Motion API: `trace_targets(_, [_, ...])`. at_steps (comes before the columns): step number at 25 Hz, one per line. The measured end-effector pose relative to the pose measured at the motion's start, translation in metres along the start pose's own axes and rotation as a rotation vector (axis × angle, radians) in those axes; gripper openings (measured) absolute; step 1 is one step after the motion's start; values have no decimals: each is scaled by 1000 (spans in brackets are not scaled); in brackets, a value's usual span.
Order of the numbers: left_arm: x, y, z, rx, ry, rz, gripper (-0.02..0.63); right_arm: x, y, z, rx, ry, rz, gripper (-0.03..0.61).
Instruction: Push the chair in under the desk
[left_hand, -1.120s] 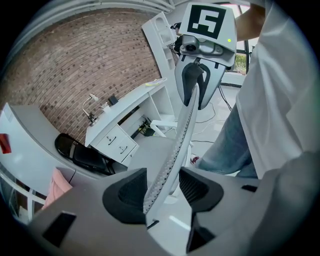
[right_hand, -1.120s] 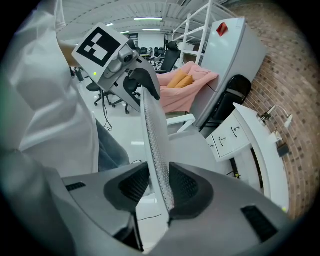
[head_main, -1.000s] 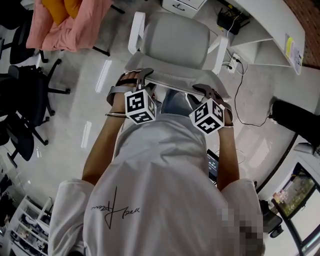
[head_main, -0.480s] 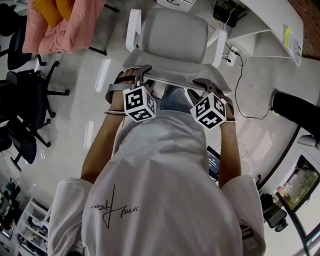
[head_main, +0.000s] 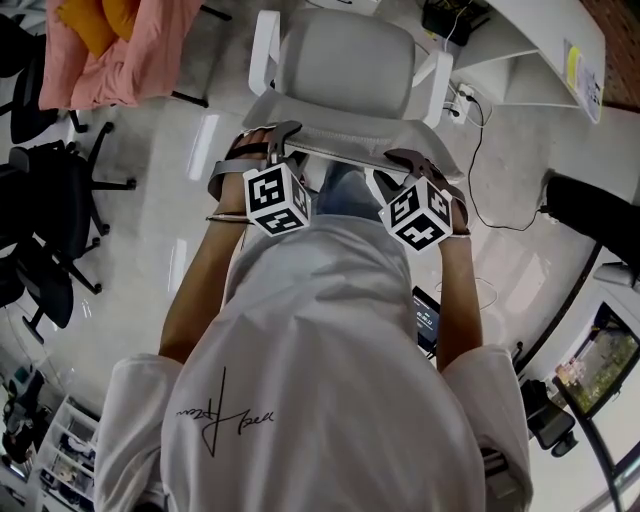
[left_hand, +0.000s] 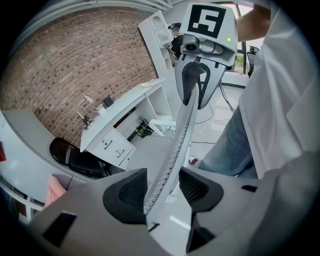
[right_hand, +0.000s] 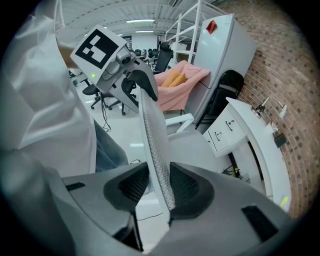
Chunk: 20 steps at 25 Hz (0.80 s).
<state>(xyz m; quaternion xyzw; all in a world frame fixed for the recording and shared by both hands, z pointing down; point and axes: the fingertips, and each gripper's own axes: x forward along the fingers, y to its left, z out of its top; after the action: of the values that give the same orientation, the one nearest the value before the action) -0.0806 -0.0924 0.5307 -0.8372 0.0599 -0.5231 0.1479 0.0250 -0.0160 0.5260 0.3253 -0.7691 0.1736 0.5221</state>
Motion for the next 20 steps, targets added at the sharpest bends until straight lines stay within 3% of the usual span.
trace_targets(20, [25, 20, 35, 83, -24, -25, 201, -6, -30, -20, 70, -15, -75, 143])
